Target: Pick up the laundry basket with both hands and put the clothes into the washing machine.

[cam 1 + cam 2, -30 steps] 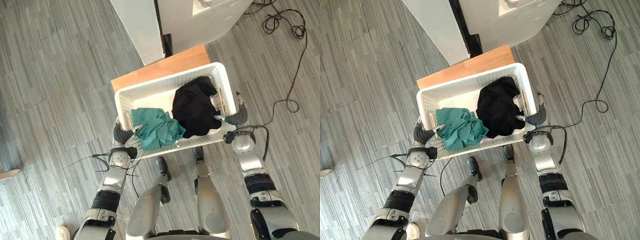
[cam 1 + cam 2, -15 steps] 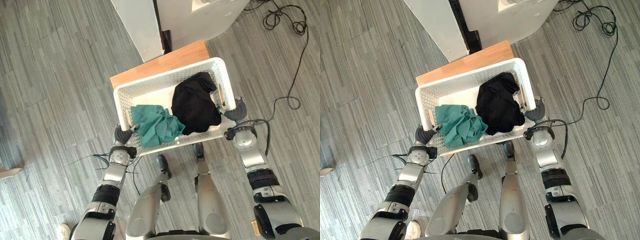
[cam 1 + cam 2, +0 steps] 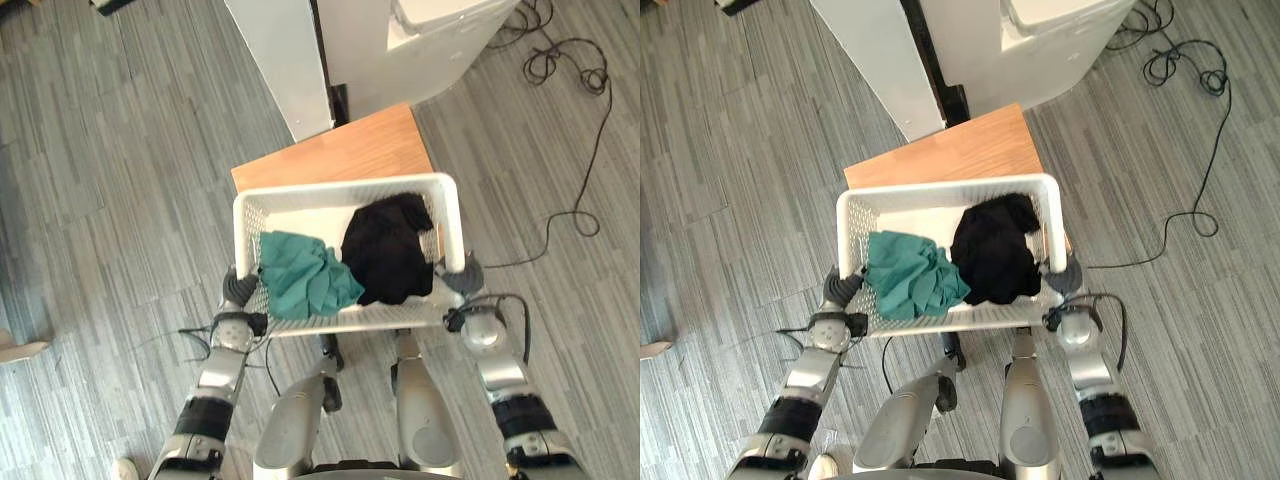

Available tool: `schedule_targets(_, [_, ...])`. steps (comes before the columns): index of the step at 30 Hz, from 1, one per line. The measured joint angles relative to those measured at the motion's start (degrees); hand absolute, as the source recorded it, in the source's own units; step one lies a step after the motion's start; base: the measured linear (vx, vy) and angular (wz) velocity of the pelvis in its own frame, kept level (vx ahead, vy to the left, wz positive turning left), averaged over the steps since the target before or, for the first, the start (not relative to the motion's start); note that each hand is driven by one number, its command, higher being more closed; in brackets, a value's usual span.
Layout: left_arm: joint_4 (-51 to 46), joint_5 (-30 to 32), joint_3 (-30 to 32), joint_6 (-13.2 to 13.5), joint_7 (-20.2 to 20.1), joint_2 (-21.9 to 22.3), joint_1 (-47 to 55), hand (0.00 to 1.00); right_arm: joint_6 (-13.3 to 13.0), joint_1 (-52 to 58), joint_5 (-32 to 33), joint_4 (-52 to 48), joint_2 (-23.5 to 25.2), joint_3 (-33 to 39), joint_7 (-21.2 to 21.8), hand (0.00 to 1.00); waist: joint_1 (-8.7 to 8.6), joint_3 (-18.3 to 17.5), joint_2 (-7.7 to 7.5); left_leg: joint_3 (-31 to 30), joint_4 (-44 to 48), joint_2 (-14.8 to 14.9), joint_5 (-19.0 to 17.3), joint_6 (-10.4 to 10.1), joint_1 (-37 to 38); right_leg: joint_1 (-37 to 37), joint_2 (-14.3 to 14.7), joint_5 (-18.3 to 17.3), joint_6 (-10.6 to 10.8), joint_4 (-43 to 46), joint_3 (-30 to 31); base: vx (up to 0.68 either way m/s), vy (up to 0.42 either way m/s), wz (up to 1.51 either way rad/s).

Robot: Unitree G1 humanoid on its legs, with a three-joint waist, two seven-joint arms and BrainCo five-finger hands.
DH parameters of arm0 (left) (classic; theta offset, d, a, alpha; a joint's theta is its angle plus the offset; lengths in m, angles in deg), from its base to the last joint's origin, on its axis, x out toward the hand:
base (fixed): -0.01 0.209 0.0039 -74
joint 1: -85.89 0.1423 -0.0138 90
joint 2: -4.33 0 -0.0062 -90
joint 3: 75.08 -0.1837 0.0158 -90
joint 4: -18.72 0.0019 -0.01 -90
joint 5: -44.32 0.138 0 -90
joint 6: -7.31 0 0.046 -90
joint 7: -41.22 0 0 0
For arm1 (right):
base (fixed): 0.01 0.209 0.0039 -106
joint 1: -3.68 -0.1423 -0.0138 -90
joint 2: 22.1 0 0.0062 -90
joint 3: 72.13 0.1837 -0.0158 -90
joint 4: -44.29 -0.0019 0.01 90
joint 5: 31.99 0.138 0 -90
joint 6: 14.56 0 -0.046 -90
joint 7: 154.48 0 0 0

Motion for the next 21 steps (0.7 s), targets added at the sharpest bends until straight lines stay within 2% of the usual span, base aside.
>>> schedule_targets(2, [-1.5,0.0,0.0,0.1,-0.1,1.0,4.0,1.0,0.0,3.4,0.4,-1.8,1.1,0.4,0.3,1.0,0.11,-2.1,0.34,-0.2,0.0,0.0,-0.4,-0.1,1.2,1.0,0.0,-0.7,0.4,0.6,-0.2,0.05,0.002,0.06])
schedule_targets(3, [-2.2,-0.1,0.1,0.2,-0.4,1.6,6.0,1.0,0.1,5.7,1.0,-2.9,1.6,0.6,0.7,1.0,0.22,-4.3,0.61,-0.3,-0.3,0.0,-0.5,-0.1,1.9,1.6,0.0,-1.0,0.3,0.6,-0.4,0.07,0.0,0.05])
schedule_targets(6, [-6.2,-1.4,0.8,1.0,-1.7,2.6,9.7,1.0,-0.1,8.8,1.0,-6.7,3.4,2.1,1.5,1.0,0.32,-6.7,0.5,-0.3,-0.4,0.1,-1.2,-0.2,4.4,4.0,0.1,-1.6,0.7,0.6,-0.5,0.08,0.005,-0.02])
schedule_targets(9, [-9.9,-3.1,1.1,2.1,-3.8,3.0,10.8,1.0,-1.5,10.8,1.4,-9.3,5.7,4.8,2.0,1.0,0.06,-10.2,0.22,0.8,-0.3,0.2,-2.1,0.2,6.1,5.2,0.3,-2.0,1.1,0.6,0.4,0.06,0.011,-0.2])
schedule_targets(12, [-12.3,-3.5,0.9,2.8,-5.2,3.1,10.3,1.0,-2.5,13.4,2.5,-12.9,8.3,7.0,2.0,1.0,-0.53,-11.6,-0.43,2.8,-0.2,0.2,-2.6,0.6,7.7,6.0,0.6,-2.0,1.2,0.6,2.3,0.06,0.019,-0.39])
schedule_targets(13, [-12.7,-3.7,0.8,3.0,-5.6,2.7,9.4,1.0,-3.1,14.7,2.7,-14.8,9.6,7.7,2.0,1.0,-1.79,-12.3,-1.28,4.7,0.7,0.3,-3.6,0.8,7.8,5.7,0.9,-1.7,1.7,0.5,4.5,0.03,0.02,-0.56])
schedule_targets(14, [-12.6,-3.8,0.6,3.0,-5.9,2.3,8.8,1.0,-3.3,15.0,2.7,-15.3,10.0,7.9,2.0,1.0,-2.1,-12.4,-1.73,5.7,1.4,0.4,-4.2,0.9,7.8,5.5,1.1,-1.5,2.0,0.5,5.4,0.02,0.045,-1.01])
schedule_targets(16, [-12.5,-4.4,-1.1,3.0,-6.1,0.8,7.1,1.0,-3.6,16.1,2.7,-16.8,11.3,9.0,2.0,1.0,-2.76,-13.4,-4.07,12.2,5.5,1.5,-7.6,1.0,6.8,3.4,2.5,0.7,4.7,-0.1,12.1,0.0,0.05,-1.38])
schedule_targets(17, [-12.3,-4.5,-1.3,3.0,-6.1,0.5,6.5,1.0,-3.6,16.6,2.8,-17.5,11.5,9.1,2.0,1.0,-2.9,-13.4,-4.56,14.2,6.8,2.1,-8.6,0.9,6.6,3.0,3.0,2.2,5.8,-0.7,14.1,-0.04,0.047,-1.85])
schedule_targets(18, [-11.8,-4.5,-1.9,3.0,-6.0,-0.1,5.2,1.0,-3.6,17.4,3.3,-18.8,11.7,9.1,1.9,1.0,-2.94,-13.6,-5.25,19.1,8.9,4.0,-10.4,1.2,6.0,1.7,4.9,7.5,7.9,-2.6,17.4,-0.09,0.045,-2.24])
schedule_targets(19, [-10.7,-4.6,-2.3,3.2,-6.0,-0.9,3.7,1.0,-3.7,17.8,3.6,-19.9,12.3,9.2,1.8,1.0,-2.9,-13.9,-5.5,24.9,10.0,6.7,-11.1,2.0,5.1,0.5,7.4,15.1,6.1,-6.3,17.8,-0.13,0.043,-2.23])
schedule_targets(20, [-9.3,-4.7,-2.5,3.4,-6.0,-1.1,2.4,1.0,-3.8,17.5,3.7,-20.1,12.6,9.5,1.6,1.0,-3.18,-14.2,-5.5,26.4,10.1,8.0,-11.1,2.2,4.9,-0.4,8.4,15.3,5.2,-5.2,14.7,-0.08,-0.008,-1.87])
schedule_targets(21, [-6.4,-4.8,-3.1,3.5,-6.2,-1.0,-0.8,1.0,-3.8,18.1,3.9,-20.0,13.0,10.0,0.4,1.0,-3.87,-14.2,-5.54,29.5,10.6,10.2,-11.0,2.2,5.1,-3.4,9.5,7.5,2.1,5.1,3.1,-0.02,-0.025,-1.37])
